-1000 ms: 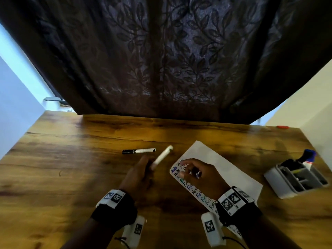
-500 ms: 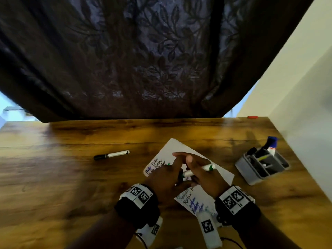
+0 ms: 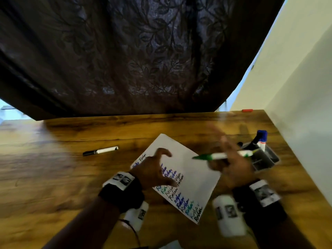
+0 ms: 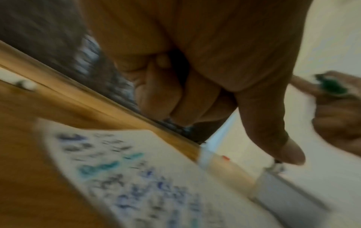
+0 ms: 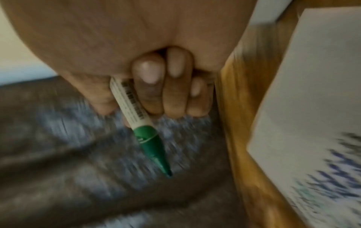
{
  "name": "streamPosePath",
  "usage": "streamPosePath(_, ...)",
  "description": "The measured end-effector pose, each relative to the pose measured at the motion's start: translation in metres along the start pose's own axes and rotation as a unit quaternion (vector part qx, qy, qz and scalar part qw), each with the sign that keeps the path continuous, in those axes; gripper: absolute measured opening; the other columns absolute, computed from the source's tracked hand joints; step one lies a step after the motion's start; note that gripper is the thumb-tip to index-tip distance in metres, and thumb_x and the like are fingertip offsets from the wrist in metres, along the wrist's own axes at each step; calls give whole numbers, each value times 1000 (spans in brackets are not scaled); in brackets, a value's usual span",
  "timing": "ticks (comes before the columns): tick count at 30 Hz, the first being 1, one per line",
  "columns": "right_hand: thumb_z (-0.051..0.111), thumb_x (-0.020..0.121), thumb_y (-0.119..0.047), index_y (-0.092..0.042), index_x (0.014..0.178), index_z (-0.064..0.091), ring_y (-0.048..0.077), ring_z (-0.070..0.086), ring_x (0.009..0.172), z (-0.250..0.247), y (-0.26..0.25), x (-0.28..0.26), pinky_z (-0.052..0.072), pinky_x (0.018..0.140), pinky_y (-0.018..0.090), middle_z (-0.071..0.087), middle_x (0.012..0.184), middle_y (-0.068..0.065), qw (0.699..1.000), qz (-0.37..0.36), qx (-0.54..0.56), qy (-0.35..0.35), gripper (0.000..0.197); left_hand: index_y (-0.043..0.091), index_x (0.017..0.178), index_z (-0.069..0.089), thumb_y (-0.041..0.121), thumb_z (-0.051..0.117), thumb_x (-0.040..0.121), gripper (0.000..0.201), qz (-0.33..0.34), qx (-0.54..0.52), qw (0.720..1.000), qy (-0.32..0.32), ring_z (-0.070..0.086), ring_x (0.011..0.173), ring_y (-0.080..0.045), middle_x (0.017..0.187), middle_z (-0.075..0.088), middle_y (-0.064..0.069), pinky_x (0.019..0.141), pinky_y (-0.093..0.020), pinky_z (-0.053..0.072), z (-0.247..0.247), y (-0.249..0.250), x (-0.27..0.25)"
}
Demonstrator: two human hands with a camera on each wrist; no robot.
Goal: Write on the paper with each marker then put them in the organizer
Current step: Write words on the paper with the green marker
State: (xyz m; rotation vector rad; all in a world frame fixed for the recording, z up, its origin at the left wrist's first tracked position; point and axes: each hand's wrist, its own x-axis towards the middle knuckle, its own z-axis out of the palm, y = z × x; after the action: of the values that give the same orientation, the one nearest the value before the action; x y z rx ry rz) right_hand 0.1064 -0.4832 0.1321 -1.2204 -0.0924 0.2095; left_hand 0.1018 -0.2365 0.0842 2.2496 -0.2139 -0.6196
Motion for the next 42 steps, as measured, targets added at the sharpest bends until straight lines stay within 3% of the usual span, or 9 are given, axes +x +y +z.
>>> streamPosePath(2, 33, 100, -36, -30, 142, 50, 15, 14, 35, -33, -36, 8, 13, 39, 28, 20, 43, 0, 998, -56, 13, 5, 45, 30, 126, 36, 34, 83, 73, 71, -50, -19, 998, 35, 62, 57, 4, 87, 71, 5, 53, -15, 48, -21, -33, -10)
streamPosePath(4, 34, 100, -34, -24, 145, 45, 25, 6, 37, -52, -62, 10, 11, 41, 32, 15, 44, 9, 995, -84, -51, -16, 47, 31, 124, 43, 39, 76, 80, 56, -74, 54, 993, 75, 60, 63, 4, 92, 67, 10, 54, -14, 47, -32, -54, -16)
streamPosePath(8, 58, 92, -36, -32, 132, 58, 13, 37, 37, -52, -33, 16, 26, 43, 32, 48, 56, -4, 988, -64, -138, -23, 40, 36, 116, 46, 49, 62, 88, 34, -61, 114, 984, 126, 49, 58, -5, 73, 55, 6, 54, -24, 44, -3, -53, -2)
streamPosePath(11, 65, 90, -19, -24, 116, 65, 17, 52, 49, -44, 23, 19, 44, 51, 29, 59, 60, -3, 985, -10, -172, -16, 27, 42, 120, 44, 44, 67, 85, 41, -21, 77, 993, 91, 54, 76, -5, 89, 55, 11, 74, -35, 57, 35, -45, 13)
streamPosePath(15, 68, 91, -15, -15, 104, 65, 14, 69, 69, -47, 86, 12, 53, 66, 24, 73, 73, 9, 965, 46, -246, -77, 14, 45, 137, 39, 54, 73, 73, 73, -22, 108, 992, 58, 45, 116, -17, 126, 43, 3, 100, -40, 47, 71, -52, 25)
streamPosePath(19, 76, 84, -18, -20, 101, 69, 12, 72, 86, -58, 124, 8, 57, 72, 24, 76, 91, 1, 952, 78, -267, -127, 18, 51, 135, 38, 66, 71, 67, 76, -20, 151, 985, 78, 42, 114, -21, 120, 39, 1, 98, -39, 45, 82, -62, 30)
streamPosePath(24, 74, 74, -24, -32, 86, 66, 7, 69, 76, -66, 139, 7, 56, 69, 20, 73, 83, -5, 942, 7, -314, -115, 17, 53, 134, 38, 67, 73, 66, 79, -38, 132, 986, 96, 37, 118, -18, 121, 36, 5, 103, -36, 41, 86, -65, 30)
streamPosePath(31, 73, 73, -25, -14, 82, 67, 10, 63, 70, -72, 151, 9, 51, 60, 15, 69, 77, -3, 902, -93, -402, -124, 16, 49, 134, 44, 62, 78, 64, 79, -37, 102, 987, 119, 37, 122, -17, 125, 38, 4, 104, -33, 39, 88, -66, 29)
streamPosePath(42, 75, 74, -23, -16, 83, 67, 7, 60, 71, -71, 152, 10, 50, 63, 15, 65, 78, -5, 891, -105, -414, -155, 14, 50, 134, 42, 65, 77, 64, 79, -54, 99, 987, 115, 37, 124, -18, 127, 37, 7, 105, -40, 43, 88, -65, 28)
